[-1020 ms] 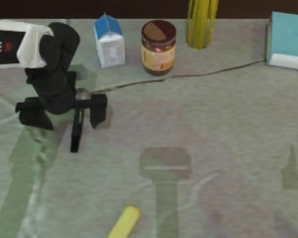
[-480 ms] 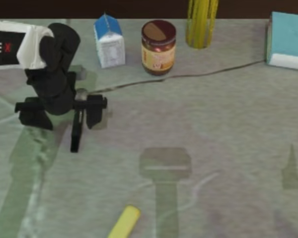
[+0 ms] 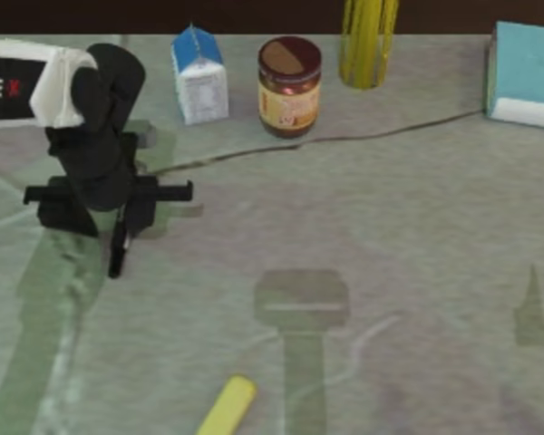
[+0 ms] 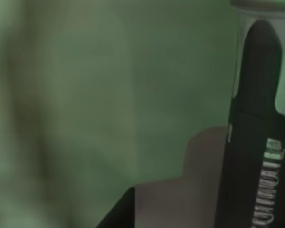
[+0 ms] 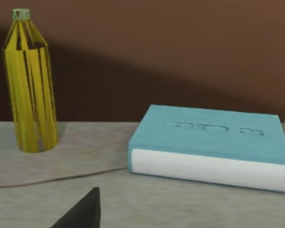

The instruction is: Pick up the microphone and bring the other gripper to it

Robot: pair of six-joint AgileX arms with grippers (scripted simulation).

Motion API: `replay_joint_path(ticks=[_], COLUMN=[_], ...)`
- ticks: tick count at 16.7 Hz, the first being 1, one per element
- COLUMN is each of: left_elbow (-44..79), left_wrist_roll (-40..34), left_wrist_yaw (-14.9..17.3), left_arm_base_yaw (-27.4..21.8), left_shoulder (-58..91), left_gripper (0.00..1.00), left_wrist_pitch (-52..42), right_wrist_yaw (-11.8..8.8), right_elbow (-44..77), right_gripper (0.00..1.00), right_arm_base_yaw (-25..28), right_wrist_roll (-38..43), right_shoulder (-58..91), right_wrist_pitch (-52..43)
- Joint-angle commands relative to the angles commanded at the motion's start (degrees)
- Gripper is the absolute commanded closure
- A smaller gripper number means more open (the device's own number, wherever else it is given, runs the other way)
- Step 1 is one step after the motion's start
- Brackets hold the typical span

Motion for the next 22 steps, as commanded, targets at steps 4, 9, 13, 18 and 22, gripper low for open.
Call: replay_joint_path(ticks=[4, 9, 13, 18, 22], left_elbow=[0.0, 0.0, 0.04, -3.32, -8.6], left_wrist_roll=[0.0, 0.0, 3.05, 5.23, 7.77], left_wrist_yaw=[0.0, 0.0, -3.16, 3.06, 10.81], left_arm_base_yaw=[0.0, 0.0, 0.59, 1.11, 1.91], left_shoulder=[0.0, 0.0, -4.05, -6.77, -10.27], left_gripper=[1.0, 1.0, 1.0, 1.0, 1.0], left_wrist_pitch=[0.0, 0.0, -0.57, 13.66, 33.11], right_wrist_yaw=[0.0, 0.0, 0.0, 0.0, 0.0], right_elbow=[0.0, 0.0, 0.0, 0.0, 0.0], right_gripper=[0.0, 0.0, 0.0, 0.0, 0.0], right_arm_base_yaw=[0.0, 0.0, 0.0, 0.0, 0.0], right_wrist_roll=[0.0, 0.0, 0.0, 0.0, 0.0], right_shoulder=[0.0, 0.0, 0.0, 0.0, 0.0], right_wrist_pitch=[0.0, 0.0, 0.0, 0.0, 0.0])
